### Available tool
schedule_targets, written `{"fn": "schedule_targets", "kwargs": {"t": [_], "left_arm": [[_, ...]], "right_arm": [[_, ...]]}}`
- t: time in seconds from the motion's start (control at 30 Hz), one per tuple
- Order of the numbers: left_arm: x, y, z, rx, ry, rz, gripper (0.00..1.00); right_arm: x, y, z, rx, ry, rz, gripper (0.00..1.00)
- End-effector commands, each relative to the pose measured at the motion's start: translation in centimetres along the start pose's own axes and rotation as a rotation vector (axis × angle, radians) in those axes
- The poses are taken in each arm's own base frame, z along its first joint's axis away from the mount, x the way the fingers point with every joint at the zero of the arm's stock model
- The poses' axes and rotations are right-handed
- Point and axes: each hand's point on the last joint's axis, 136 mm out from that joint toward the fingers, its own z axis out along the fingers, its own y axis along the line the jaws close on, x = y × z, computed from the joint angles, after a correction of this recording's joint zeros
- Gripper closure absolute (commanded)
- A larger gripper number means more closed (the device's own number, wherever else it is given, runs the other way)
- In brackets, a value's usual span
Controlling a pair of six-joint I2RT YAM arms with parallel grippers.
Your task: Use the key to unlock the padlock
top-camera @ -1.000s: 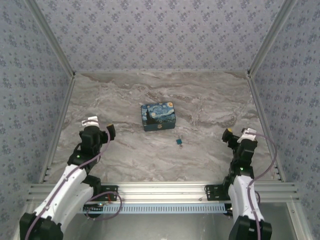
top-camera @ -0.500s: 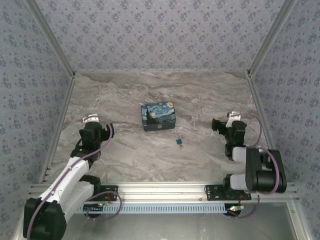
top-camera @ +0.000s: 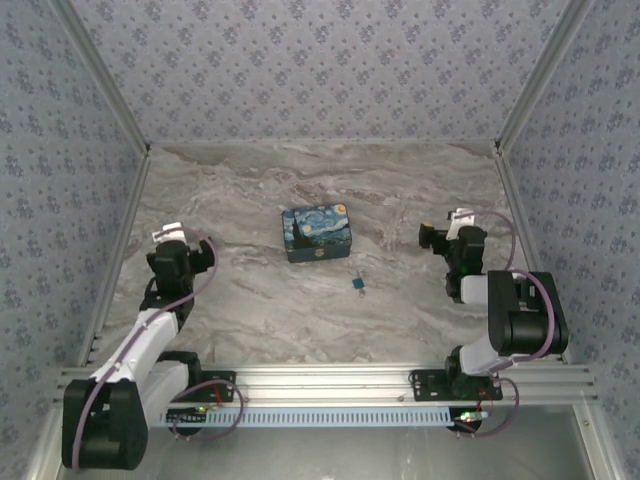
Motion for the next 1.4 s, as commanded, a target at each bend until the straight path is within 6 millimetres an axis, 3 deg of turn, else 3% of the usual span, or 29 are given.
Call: {"fn": "schedule_targets", "kwargs": {"t": [0.0,0.27,0.43,0.57,0.63,0.67,1.37], "left_arm": [[-2.5,-0.8,0.7,0.041,-0.141,0.028,0.00],[-2.3,-3.9,3.5,0.167,-0.207,0.148,0.01],[-0.4,-5.4,4.6,0.244,-0.195,0.187,0.00],[0.4,-5.4,6.6,0.221,-0.166,0.183,0.01],[0.4,-5.0,8.1,0.212,-0.058,0.152,0.01],[0.2,-3.9,8.6,0.213,-0.047,0.087,0.01],[0.2,-3.7,8.6,0.200,-0.046,0.096,0.01]], "right_arm": [[0.5,-0.4,0.2,0.025,0.024,-0.016,0.00],[0.6,-0.3,0.2,0.025,0.025,-0.019,0.00],[0.5,-0.3,0.2,0.023,0.024,-0.019,0.00],[0.6,-0.3,0.2,0.025,0.025,-0.019,0.00],[0.6,-0.3,0.2,0.025,0.025,-0.019,0.00],[0.5,-0.3,0.2,0.025,0.024,-0.018,0.00],[0.6,0.2,0.3,0.026,0.033,-0.049,0.00]]}}
